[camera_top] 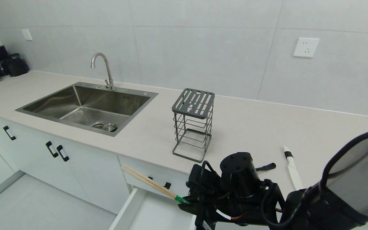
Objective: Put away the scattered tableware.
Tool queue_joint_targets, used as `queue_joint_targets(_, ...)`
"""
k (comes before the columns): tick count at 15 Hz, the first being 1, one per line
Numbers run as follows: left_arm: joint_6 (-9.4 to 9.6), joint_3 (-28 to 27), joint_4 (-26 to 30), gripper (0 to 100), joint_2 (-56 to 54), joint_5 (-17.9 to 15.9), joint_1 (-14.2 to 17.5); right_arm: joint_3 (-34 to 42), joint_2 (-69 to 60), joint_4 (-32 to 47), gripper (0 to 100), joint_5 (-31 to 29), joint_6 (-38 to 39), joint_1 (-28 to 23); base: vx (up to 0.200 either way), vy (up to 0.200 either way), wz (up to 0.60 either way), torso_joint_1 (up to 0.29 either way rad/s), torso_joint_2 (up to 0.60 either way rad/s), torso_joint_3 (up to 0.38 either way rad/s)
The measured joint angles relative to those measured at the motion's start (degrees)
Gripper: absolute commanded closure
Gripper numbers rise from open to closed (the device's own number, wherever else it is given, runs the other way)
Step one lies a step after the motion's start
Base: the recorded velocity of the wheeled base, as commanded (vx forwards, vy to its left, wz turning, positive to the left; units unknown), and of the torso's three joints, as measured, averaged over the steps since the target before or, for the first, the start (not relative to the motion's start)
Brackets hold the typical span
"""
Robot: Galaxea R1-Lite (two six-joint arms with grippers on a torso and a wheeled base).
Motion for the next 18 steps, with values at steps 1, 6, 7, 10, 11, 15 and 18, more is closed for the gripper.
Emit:
queue_joint_targets(1,0.02,0.0,0.0,0,0.0,0.0,0.0,0.1,0.5,-0.1,100,0.0,0.1,0.0,0.000,0.000,0.00,-0.134,0.25,0.144)
queue_joint_targets(6,0.00,0.0,0.0,0,0.0,0.0,0.0,0.3,1.6,-0.2,100,0.0,0.4,-0.2,0.000,0.000,0.00,-0.244,0.49,0.253)
queue_joint_targets(7,0.02,0.0,0.0,0,0.0,0.0,0.0,0.3,1.7,-0.2,100,-0.1,0.5,-0.3,0.000,0.000,0.00,-0.266,0.54,0.281)
queue_joint_targets(10,0.02,0.0,0.0,0,0.0,0.0,0.0,0.2,1.8,-0.1,100,-0.2,0.5,-0.3,0.000,0.000,0.00,-0.256,0.53,0.271)
queue_joint_targets(11,0.02,0.0,0.0,0,0.0,0.0,0.0,0.2,1.8,-0.2,100,-0.2,0.5,-0.3,0.000,0.000,0.00,-0.261,0.52,0.271)
queue_joint_targets(15,0.02,0.0,0.0,0,0.0,0.0,0.0,-0.9,2.2,-0.2,100,-0.2,0.8,0.0,0.000,0.000,0.00,-0.246,0.50,0.262)
queue_joint_targets(18,0.02,0.0,0.0,0,0.0,0.0,0.0,-2.8,3.0,-0.1,100,-0.2,2.2,0.6,0.000,0.000,0.00,-0.233,0.49,0.255)
